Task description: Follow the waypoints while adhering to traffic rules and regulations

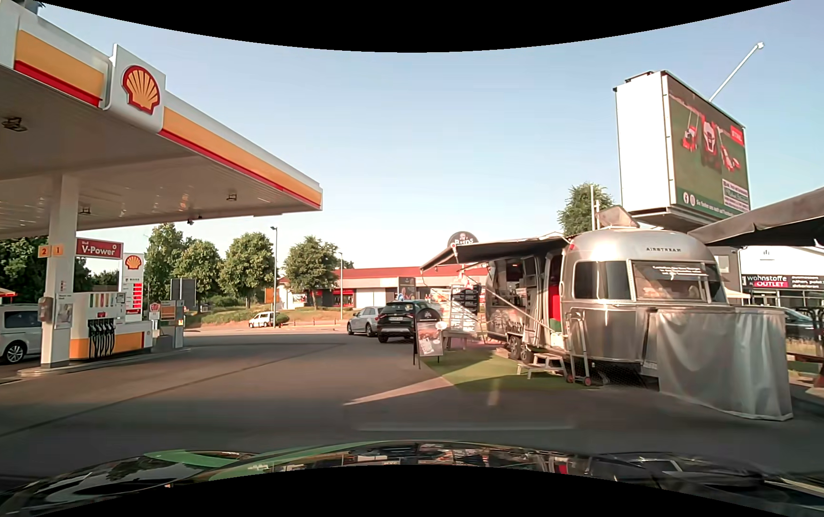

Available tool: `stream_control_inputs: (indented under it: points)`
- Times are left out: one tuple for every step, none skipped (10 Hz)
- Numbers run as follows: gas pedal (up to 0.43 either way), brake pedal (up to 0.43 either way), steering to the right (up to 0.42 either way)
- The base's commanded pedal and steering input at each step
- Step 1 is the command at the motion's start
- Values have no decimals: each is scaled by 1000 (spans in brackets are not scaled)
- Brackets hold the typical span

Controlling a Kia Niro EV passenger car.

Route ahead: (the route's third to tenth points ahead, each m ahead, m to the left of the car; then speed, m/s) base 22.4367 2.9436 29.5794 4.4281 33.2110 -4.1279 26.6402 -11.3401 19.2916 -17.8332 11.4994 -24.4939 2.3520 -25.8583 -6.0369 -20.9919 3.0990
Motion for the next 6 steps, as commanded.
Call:
stream_control_inputs:
  points:
    - [59, 0, -209]
    - [59, 0, -231]
    - [47, 0, -250]
    - [39, 0, -268]
    - [39, 0, -280]
    - [28, 0, -291]
